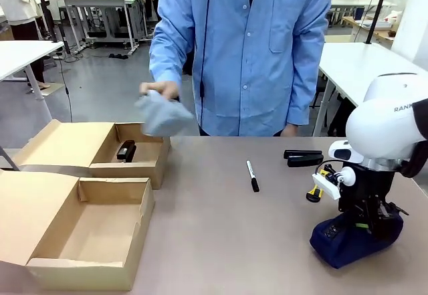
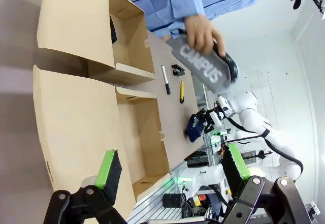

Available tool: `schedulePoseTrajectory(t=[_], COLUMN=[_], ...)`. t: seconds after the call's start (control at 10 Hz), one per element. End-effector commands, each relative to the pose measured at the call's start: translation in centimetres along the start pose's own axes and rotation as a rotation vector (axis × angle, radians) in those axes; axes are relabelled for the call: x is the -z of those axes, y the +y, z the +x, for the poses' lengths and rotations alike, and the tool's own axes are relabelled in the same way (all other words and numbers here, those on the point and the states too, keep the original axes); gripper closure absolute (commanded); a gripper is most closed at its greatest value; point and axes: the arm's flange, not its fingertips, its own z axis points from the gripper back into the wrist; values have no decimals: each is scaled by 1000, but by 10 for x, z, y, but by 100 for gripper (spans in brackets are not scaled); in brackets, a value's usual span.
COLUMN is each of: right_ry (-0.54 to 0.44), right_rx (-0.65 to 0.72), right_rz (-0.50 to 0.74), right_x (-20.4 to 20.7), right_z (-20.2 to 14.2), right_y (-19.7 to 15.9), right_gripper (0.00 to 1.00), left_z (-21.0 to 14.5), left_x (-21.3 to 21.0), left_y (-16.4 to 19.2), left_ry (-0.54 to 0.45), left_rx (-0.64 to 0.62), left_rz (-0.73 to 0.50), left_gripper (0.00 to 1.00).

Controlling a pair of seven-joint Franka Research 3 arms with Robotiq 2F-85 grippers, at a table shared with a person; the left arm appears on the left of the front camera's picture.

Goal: Place items inside the box.
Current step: Pick up a Pencil pouch or Stapler and place it inside the Mailer Box closest to the robot.

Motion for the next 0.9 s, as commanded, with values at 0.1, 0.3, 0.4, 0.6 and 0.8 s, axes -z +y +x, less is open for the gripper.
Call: schedulePoseTrajectory(t=[0.1,0.3,0.4,0.6,0.8], right_ry=[-81,-249,-310,-409,-354], right_rx=[118,278,376,527,421], right_rz=[-52,-67,-76,-127,-75], right_x=[-3,-62,-81,-89,-138], right_z=[-5,2,10,31,17], right_y=[68,122,143,164,133], right_gripper=[100,100,100,100,100], left_z=[1,1,1,1,1], left_x=[0,0,0,0,0], left_y=[-2,-2,-2,-2,-2], left_ry=[-13,-13,-13,-13,-13], left_rx=[22,22,22,22,22], left_rz=[-20,-20,-20,-20,-20], left_gripper=[0,0,0,0,0])
